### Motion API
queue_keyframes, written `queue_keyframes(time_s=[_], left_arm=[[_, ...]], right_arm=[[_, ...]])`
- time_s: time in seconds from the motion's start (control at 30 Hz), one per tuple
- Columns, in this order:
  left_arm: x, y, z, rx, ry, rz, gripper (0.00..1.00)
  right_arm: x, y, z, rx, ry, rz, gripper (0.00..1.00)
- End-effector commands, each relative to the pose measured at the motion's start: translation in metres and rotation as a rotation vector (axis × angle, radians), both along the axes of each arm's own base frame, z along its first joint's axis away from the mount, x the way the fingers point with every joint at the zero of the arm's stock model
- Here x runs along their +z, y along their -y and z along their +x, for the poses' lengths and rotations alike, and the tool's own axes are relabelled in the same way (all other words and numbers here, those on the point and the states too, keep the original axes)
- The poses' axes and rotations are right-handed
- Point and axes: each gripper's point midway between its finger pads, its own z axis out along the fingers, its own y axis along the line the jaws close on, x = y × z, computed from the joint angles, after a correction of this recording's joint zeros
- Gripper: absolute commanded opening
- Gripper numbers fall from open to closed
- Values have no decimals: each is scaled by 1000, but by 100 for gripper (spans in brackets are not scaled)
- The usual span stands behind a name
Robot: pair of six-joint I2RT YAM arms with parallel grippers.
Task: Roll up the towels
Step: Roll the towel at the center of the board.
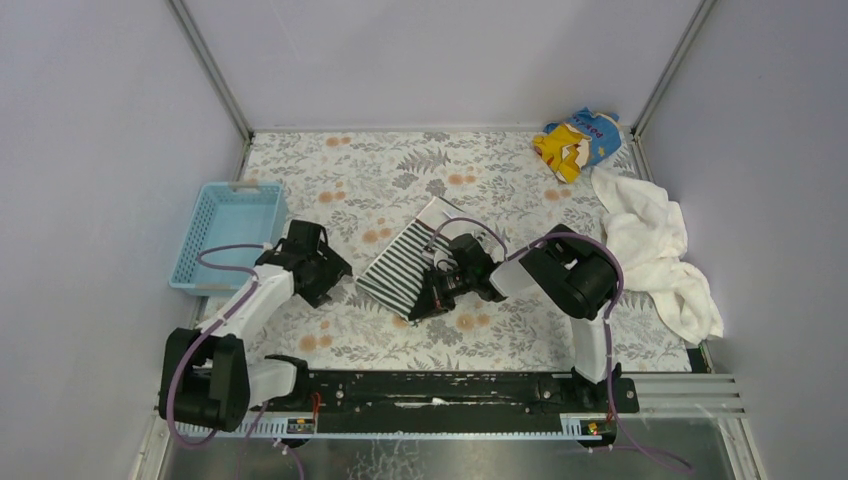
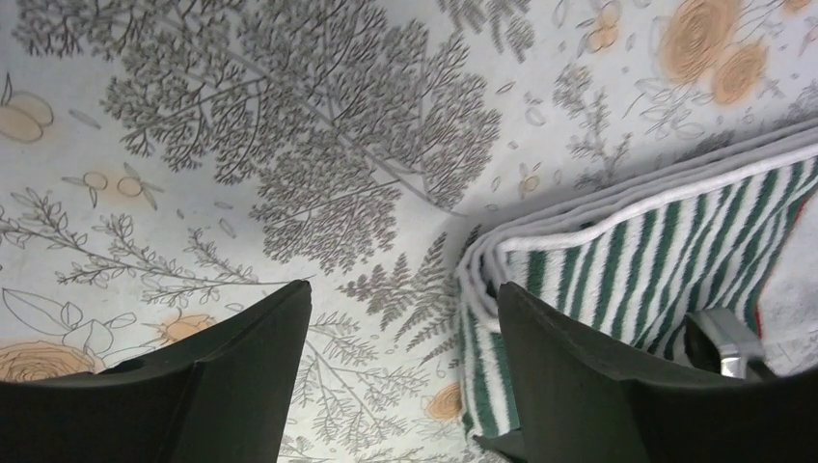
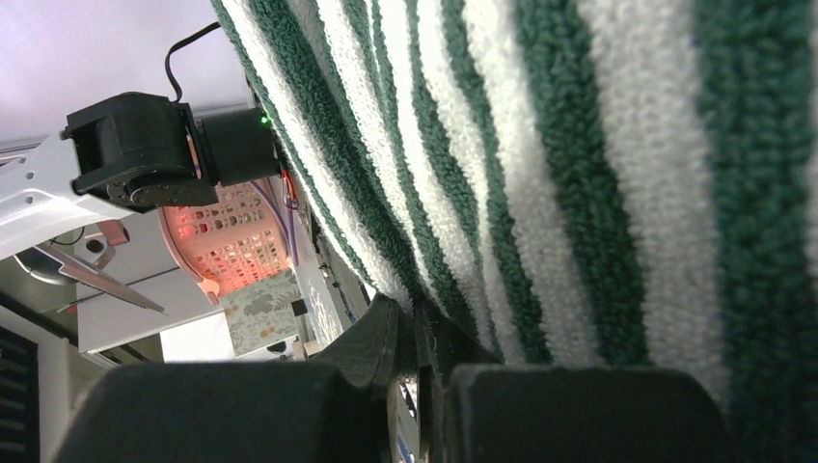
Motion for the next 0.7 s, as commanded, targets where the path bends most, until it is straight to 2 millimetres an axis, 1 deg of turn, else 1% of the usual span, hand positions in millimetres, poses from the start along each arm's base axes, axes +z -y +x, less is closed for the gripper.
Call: queue_keyframes(time_s=[0.0, 0.1, 0.23, 0.33, 0.47, 0.57, 0.67], left_arm=[[-9, 8, -16, -37, 2, -63, 71], [-11, 9, -29, -42, -10, -84, 71], [2, 5, -34, -34, 24, -78, 71], [4, 5, -39, -52, 23, -77, 71], [-5, 20, -44, -110, 13, -152, 70], [-7, 31, -42, -137, 40, -211, 70], [-6, 37, -40, -158, 55, -245, 70]], right_arm=[[-59, 36, -25, -39, -126, -235, 0], [-59, 37, -25, -43, -132, -238, 0], [-60, 38, -25, -47, -137, -247, 0], [-61, 37, -25, -48, -138, -251, 0], [-62, 38, -25, -47, -136, -254, 0], [-62, 38, -25, -50, -136, -259, 0], [-62, 39, -24, -51, -134, -259, 0]])
